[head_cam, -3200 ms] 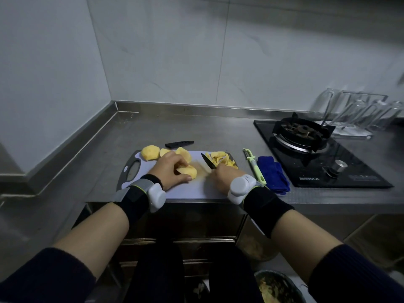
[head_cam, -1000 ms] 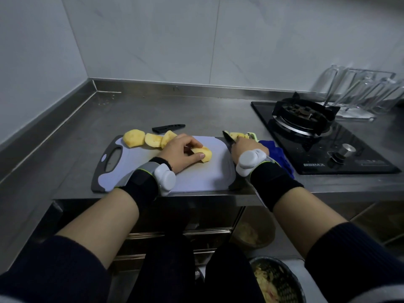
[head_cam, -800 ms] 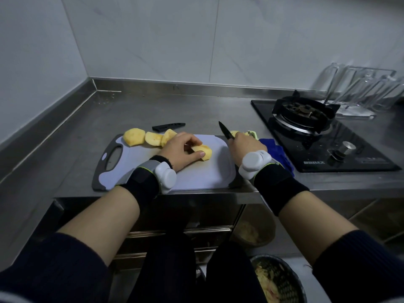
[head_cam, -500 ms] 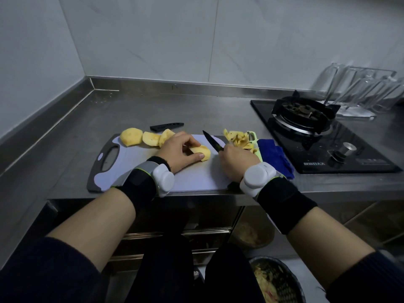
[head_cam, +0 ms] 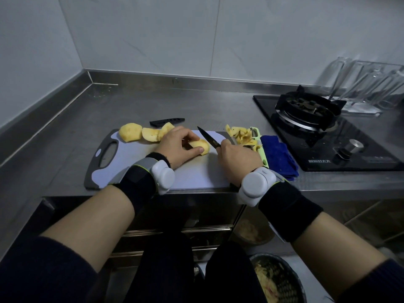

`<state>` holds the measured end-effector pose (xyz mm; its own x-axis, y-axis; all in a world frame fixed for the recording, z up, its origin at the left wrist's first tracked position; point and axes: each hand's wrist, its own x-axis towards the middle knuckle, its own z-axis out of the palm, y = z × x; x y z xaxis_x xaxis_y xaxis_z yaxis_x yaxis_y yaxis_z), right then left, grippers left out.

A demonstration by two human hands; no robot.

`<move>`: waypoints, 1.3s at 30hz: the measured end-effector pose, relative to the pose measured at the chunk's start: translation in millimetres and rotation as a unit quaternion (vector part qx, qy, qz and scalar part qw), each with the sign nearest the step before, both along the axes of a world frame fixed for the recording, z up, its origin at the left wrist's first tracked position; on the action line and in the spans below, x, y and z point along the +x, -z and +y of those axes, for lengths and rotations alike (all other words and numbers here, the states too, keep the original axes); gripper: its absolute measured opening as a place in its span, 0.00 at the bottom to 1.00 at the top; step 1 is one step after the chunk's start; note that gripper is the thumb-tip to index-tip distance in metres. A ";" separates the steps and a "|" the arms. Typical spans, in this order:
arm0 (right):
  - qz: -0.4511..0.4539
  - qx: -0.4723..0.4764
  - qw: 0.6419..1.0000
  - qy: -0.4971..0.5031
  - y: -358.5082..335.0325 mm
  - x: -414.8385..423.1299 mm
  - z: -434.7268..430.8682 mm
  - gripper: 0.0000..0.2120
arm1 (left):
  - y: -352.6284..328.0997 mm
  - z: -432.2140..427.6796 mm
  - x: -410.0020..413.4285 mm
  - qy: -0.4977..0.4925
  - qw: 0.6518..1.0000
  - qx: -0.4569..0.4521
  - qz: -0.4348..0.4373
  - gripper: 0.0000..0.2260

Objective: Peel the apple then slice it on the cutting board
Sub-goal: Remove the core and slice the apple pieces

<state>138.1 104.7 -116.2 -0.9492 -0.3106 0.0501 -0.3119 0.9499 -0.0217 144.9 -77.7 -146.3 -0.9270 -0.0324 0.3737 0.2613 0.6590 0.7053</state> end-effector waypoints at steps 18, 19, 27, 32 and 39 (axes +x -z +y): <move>-0.020 0.068 0.997 -0.030 -1.3 -2.9 -4.8 0.10 | -7.5 -2.9 -3.6 0.010 0.999 -0.018 -0.027 0.12; -0.022 0.081 0.996 -0.029 -1.0 -2.1 -7.9 0.10 | -11.2 -5.0 -6.2 0.019 0.998 -0.039 -0.039 0.11; 0.007 0.061 0.998 -0.021 9.8 -10.9 -4.7 0.08 | 2.0 -13.7 -18.6 0.083 0.996 0.005 -0.013 0.12; 0.021 0.014 1.000 -0.005 11.0 -12.9 -4.7 0.06 | -1.8 -14.5 -17.1 0.081 0.997 0.006 -0.013 0.11; -0.006 -0.012 1.000 -0.024 -1.3 -0.7 -1.1 0.14 | -2.3 -14.4 -15.9 0.069 0.997 0.015 -0.025 0.10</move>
<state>137.4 103.6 -114.9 -0.9336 -0.3551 0.0472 -0.3572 0.9327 -0.0489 129.0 -92.1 -144.0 -0.9411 0.0861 0.3269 0.3115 0.5971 0.7392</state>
